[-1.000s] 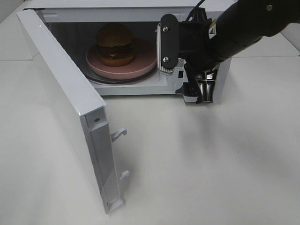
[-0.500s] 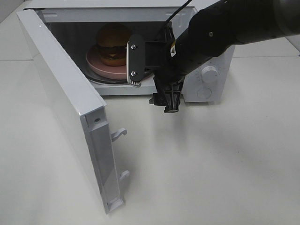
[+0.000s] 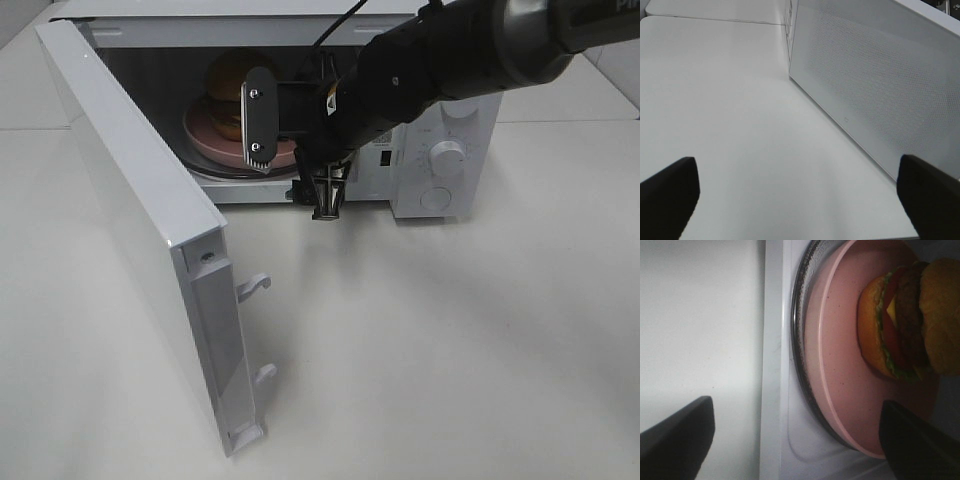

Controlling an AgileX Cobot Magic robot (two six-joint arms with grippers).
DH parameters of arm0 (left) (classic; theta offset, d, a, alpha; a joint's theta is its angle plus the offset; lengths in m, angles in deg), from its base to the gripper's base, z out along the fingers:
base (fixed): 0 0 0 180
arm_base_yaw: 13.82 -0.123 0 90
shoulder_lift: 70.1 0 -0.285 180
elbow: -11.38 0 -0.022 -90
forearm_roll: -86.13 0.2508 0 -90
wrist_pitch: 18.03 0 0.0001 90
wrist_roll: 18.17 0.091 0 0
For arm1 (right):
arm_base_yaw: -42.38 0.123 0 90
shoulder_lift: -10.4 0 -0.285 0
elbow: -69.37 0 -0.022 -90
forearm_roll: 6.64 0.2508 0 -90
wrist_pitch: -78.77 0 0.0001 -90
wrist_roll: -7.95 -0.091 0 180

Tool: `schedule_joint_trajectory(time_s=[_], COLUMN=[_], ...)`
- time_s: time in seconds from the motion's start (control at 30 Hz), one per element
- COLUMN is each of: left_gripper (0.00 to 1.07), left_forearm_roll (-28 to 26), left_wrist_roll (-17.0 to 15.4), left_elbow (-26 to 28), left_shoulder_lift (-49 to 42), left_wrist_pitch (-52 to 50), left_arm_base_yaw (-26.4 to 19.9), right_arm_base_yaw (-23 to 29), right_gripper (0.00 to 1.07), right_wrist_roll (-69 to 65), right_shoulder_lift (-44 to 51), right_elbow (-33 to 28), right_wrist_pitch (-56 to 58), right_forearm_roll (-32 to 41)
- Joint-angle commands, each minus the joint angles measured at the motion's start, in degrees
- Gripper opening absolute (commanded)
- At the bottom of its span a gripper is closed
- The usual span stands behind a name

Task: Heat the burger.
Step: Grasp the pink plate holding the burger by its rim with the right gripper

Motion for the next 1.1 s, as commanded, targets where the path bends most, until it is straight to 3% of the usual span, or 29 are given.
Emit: schedule_joint_trajectory(time_s=[0.03,0.73,1.1], left_gripper=[1.00,1.00,1.00], left_forearm_roll=[-0.34,1.09,1.38], left_wrist_roll=[-0.29,-0.29,-0.29], left_elbow=[-0.17,-0.17,-0.17], left_shoulder_lift=[-0.69,-0.69,-0.69], left_wrist_pitch=[-0.17,0.00,0.06], left_arm_base_yaw=[-0.29,-0.29,-0.29], right_arm_base_yaw=[0.00,-0.69,-1.78], right_gripper=[0.88,0.83,0.79], right_wrist_roll=[-0.80,-0.97,-0.97], right_shoulder_lift=[-2.81,-13.18,-14.95], right_elbow=[3.50,15.47,15.64], right_wrist_pitch=[-0.34,0.06,0.34], right_forearm_roll=[0.06,0.23,1.78])
